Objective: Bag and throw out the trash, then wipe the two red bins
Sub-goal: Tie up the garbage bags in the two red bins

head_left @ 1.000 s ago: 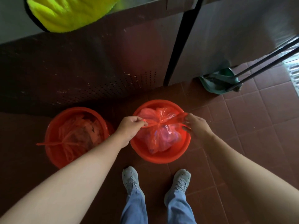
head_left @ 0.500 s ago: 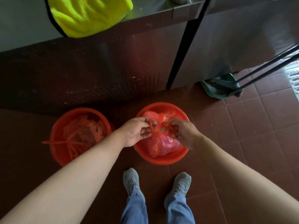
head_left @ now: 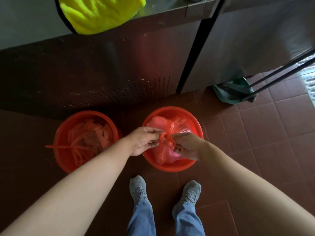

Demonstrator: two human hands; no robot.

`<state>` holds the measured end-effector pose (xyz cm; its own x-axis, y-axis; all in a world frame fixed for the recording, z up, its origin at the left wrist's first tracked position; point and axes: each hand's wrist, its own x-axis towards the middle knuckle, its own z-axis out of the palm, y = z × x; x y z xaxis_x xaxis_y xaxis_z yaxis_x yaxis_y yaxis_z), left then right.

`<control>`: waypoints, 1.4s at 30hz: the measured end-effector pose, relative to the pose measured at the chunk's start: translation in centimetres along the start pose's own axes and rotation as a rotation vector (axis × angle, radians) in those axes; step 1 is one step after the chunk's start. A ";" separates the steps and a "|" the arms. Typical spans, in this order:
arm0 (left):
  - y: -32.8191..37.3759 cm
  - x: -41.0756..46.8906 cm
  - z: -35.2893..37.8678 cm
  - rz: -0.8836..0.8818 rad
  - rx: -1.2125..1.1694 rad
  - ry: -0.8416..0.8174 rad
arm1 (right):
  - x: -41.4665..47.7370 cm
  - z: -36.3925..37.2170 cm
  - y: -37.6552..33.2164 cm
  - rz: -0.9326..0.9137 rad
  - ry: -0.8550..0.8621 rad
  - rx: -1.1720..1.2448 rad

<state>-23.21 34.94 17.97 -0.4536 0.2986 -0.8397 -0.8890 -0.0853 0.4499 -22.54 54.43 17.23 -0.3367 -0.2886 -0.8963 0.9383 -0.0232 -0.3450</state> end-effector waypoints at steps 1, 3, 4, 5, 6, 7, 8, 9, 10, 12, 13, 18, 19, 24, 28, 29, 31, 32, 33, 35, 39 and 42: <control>-0.1 0.0 -0.1 -0.002 0.017 0.007 | 0.1 -0.1 0.0 -0.016 0.003 0.016; -0.1 0.1 -0.3 -0.008 0.065 0.026 | 0.2 -0.3 0.1 -0.063 0.027 0.042; -0.1 0.1 -0.4 -0.016 0.096 0.029 | 0.3 -0.4 0.1 -0.089 0.046 0.040; 0.0 0.1 -0.5 -0.033 0.130 0.026 | 0.4 -0.5 0.2 -0.117 0.067 0.032; 0.1 0.0 -0.6 -0.058 0.165 0.013 | 0.4 -0.6 0.3 -0.144 0.090 0.005; 0.3 0.0 -0.7 -0.090 0.204 -0.010 | 0.6 -0.6 0.5 -0.172 0.112 -0.046; 0.4 -0.1 -0.8 -0.123 0.242 -0.042 | 0.7 -0.8 0.7 -0.201 0.129 -0.123; 0.6 -0.1 -0.8 -0.153 0.275 -0.074 | 0.8 -0.9 0.8 -0.229 0.139 -0.226; 0.7 -0.1 -0.8 -0.174 0.295 -0.100 | 0.9 -1.1 0.9 -0.254 0.143 -0.347; 0.9 -0.1 -0.7 -0.196 0.298 -0.134 | 1.2 -1.3 0.9 -0.297 0.136 -0.585; 1.0 -0.1 -0.7 -0.206 0.296 -0.150 | 1.3 -1.4 0.9 -0.315 0.130 -0.676; 0.5 0.1 -1.1 -0.216 0.168 -0.170 | 1.4 -1.4 -0.1 -0.329 0.073 -0.871; 0.4 0.2 -1.2 -0.204 0.151 -0.158 | 1.4 -1.3 -0.2 -0.342 0.074 -0.892; -0.1 0.2 -0.9 -0.187 0.138 -0.101 | 1.6 -0.7 -0.7 -0.355 0.094 -1.032; -0.2 0.4 0.1 -0.139 0.193 -0.055 | 1.8 -0.2 -0.7 -0.378 0.083 -1.045; -0.3 0.5 0.4 -0.121 0.212 -0.038 | 1.9 -0.1 -0.6 -0.377 0.084 -1.043; -0.4 0.8 0.9 -0.083 0.273 0.012 | 2.0 0.0 -0.3 -0.387 0.095 -1.054; -0.5 1.0 1.2 -0.069 0.304 0.039 | 2.1 0.0 -0.2 -0.387 0.109 -1.059; -0.6 1.1 1.4 -0.060 0.327 0.060 | 2.2 0.0 -0.1 -0.382 0.127 -1.059; -0.7 1.4 1.7 -0.054 0.358 0.082 | 2.3 0.0 0.0 -0.380 0.169 -1.048; -1.1 1.8 1.6 -0.035 0.399 0.147 | 2.2 -0.2 0.4 -0.385 0.192 -1.031; -1.4 1.8 0.8 0.039 0.552 0.269 | 2.2 -1.1 0.7 -0.371 0.262 -1.074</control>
<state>-22.69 36.37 16.06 -0.5488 0.0484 -0.8345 -0.7403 0.4354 0.5122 -22.69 54.78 14.70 -0.6998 -0.2247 -0.6780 0.2721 0.7938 -0.5439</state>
